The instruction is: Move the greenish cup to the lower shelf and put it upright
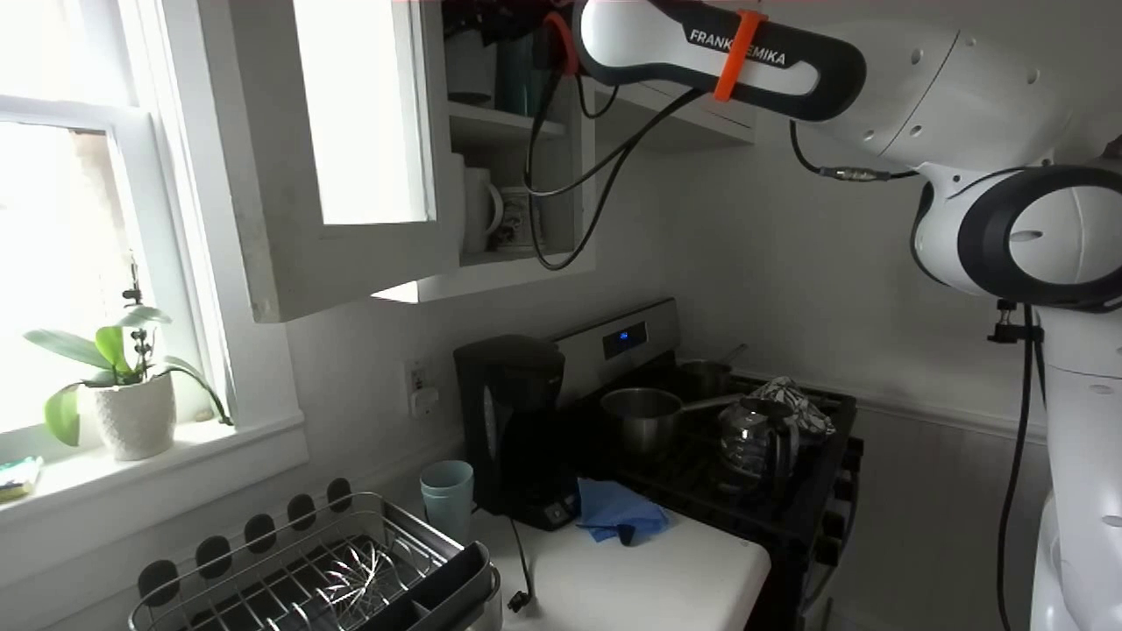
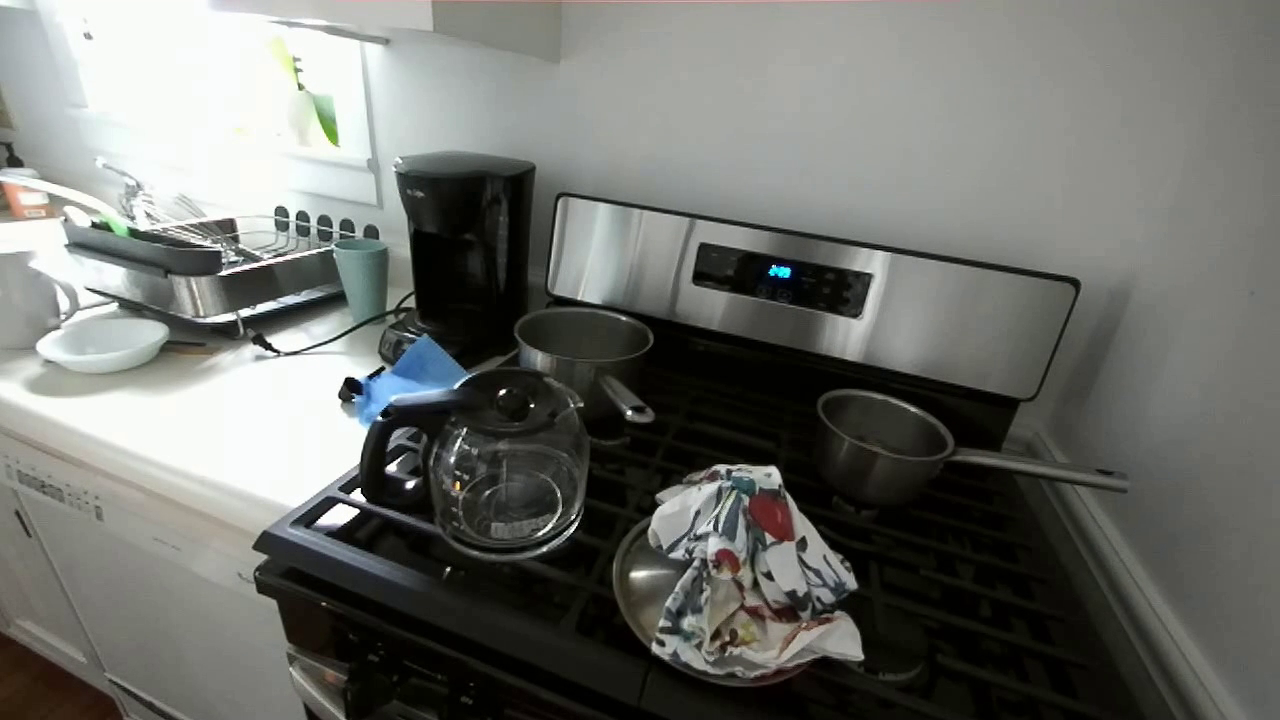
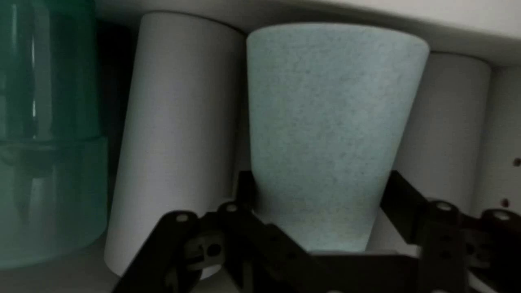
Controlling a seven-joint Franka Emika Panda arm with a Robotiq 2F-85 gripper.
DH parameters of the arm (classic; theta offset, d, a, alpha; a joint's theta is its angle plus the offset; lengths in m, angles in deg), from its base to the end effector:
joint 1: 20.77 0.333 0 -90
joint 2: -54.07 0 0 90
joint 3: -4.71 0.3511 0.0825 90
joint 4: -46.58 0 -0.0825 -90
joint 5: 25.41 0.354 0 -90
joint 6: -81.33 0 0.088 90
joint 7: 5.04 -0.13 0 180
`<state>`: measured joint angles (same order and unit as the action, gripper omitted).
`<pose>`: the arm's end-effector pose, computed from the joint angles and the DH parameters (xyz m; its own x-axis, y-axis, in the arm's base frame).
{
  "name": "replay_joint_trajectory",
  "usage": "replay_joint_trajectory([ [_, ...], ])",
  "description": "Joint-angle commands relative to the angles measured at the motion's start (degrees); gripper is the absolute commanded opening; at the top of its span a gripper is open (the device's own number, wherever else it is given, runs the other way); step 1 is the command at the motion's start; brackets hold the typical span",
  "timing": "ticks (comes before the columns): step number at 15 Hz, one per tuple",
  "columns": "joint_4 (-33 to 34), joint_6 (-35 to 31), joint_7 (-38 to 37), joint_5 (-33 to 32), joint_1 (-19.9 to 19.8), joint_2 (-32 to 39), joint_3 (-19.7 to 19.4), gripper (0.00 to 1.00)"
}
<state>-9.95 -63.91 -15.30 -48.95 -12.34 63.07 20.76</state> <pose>0.5257 0.2069 0.9549 0.1051 0.1762 0.9787 0.2152 -0.9649 0.1506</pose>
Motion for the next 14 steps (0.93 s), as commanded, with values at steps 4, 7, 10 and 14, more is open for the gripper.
replay_joint_trajectory([
  [4, -1.3, 6.9, 2.8, 0.5, -0.1, -5.0, 0.1, 0.53],
  [7, -2.1, 12.6, 5.5, 1.8, -0.2, -7.2, 0.5, 0.53],
  [10, -2.1, 16.9, 7.8, 2.4, -0.2, -8.5, 0.9, 0.53],
  [14, -3.3, 22.7, 13.1, 5.6, -0.3, -10.5, 1.2, 0.53],
])
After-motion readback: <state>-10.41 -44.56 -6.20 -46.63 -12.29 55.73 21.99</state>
